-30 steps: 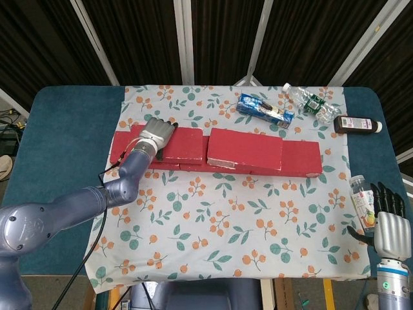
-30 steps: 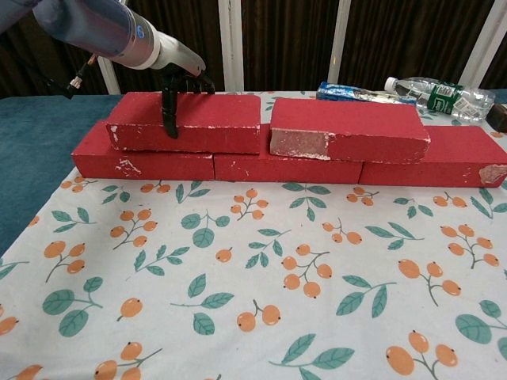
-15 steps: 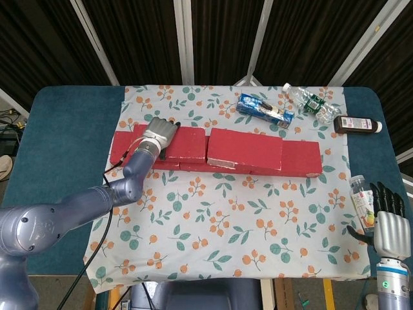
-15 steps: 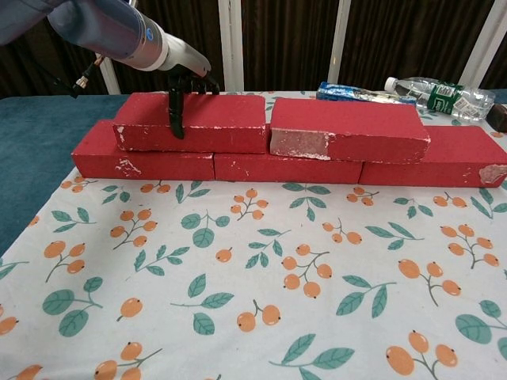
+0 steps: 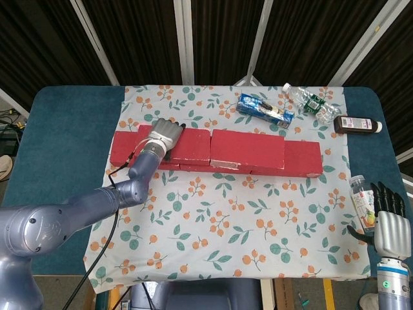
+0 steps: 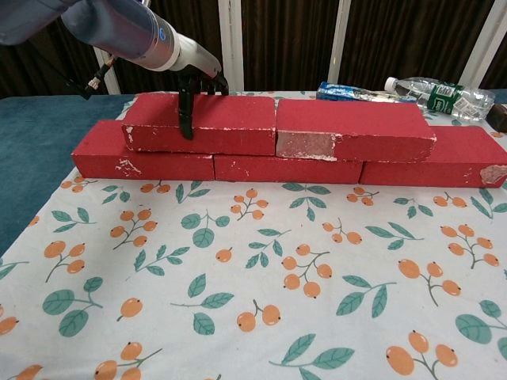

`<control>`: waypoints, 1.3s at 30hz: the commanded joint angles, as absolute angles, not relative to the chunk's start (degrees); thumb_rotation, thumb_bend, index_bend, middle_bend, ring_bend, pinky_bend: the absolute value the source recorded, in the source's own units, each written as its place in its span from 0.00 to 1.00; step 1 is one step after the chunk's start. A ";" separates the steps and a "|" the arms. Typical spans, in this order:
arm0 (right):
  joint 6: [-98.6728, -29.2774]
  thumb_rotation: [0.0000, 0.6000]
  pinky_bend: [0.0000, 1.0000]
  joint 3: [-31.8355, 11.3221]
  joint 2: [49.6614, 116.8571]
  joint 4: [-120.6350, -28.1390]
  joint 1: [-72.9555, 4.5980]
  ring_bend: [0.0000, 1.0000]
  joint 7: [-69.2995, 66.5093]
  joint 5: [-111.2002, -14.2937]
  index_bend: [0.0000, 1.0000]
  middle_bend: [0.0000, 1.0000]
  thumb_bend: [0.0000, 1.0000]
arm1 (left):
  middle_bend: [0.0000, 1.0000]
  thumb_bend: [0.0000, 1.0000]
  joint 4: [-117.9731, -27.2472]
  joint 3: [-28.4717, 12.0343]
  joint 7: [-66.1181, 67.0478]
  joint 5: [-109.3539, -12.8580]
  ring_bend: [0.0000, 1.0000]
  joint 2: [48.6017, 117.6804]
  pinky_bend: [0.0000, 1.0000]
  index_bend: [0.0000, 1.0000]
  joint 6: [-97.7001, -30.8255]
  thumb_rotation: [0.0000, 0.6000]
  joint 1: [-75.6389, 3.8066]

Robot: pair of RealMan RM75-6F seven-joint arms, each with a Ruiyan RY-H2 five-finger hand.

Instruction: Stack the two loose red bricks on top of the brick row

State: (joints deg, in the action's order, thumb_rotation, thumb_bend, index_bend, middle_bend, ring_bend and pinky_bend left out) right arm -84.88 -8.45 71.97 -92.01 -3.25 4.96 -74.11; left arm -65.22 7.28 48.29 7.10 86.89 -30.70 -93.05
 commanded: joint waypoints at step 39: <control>-85.03 1.00 0.00 -8.80 71.91 -92.15 -2.90 0.00 4.49 -74.31 0.00 0.00 0.15 | 0.19 0.02 -65.03 9.26 49.31 11.42 0.14 87.91 0.18 0.21 -31.64 1.00 -94.90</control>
State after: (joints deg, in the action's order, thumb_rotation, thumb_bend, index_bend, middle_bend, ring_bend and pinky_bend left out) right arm -85.03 -8.80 71.92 -92.15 -2.90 4.49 -74.31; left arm -64.85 9.05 49.02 11.03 87.97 -31.44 -94.68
